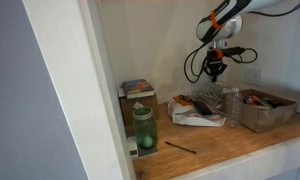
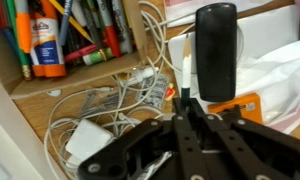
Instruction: Pick up the pen on the plastic bag and put it in the box
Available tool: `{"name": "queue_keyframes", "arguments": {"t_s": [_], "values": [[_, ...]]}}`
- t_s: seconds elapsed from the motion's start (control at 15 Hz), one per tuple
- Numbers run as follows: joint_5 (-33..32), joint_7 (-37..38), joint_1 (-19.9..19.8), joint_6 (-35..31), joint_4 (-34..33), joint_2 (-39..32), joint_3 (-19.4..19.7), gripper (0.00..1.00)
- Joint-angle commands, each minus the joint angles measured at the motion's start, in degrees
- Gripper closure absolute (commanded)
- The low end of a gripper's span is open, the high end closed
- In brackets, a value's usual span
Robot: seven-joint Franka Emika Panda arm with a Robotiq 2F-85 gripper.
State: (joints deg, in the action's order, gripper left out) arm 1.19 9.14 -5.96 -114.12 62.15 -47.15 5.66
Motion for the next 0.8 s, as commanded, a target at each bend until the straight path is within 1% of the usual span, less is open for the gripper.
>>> {"name": "queue_keyframes", "arguments": {"t_s": [0.0, 0.13, 0.33, 0.73], "values": [[0.3, -1.7, -2.9, -2.6, 5.0, 3.3, 0.7, 0.98], [0.4, -2.8, -4.4, -3.7, 7.5, 4.5, 0.8, 0.98], [0.4, -5.0, -5.8, -5.7, 12.9, 6.7, 0.9, 0.98], [1.0, -9.9, -6.6, -12.8, 26.4, 12.5, 0.2, 0.98]]}}
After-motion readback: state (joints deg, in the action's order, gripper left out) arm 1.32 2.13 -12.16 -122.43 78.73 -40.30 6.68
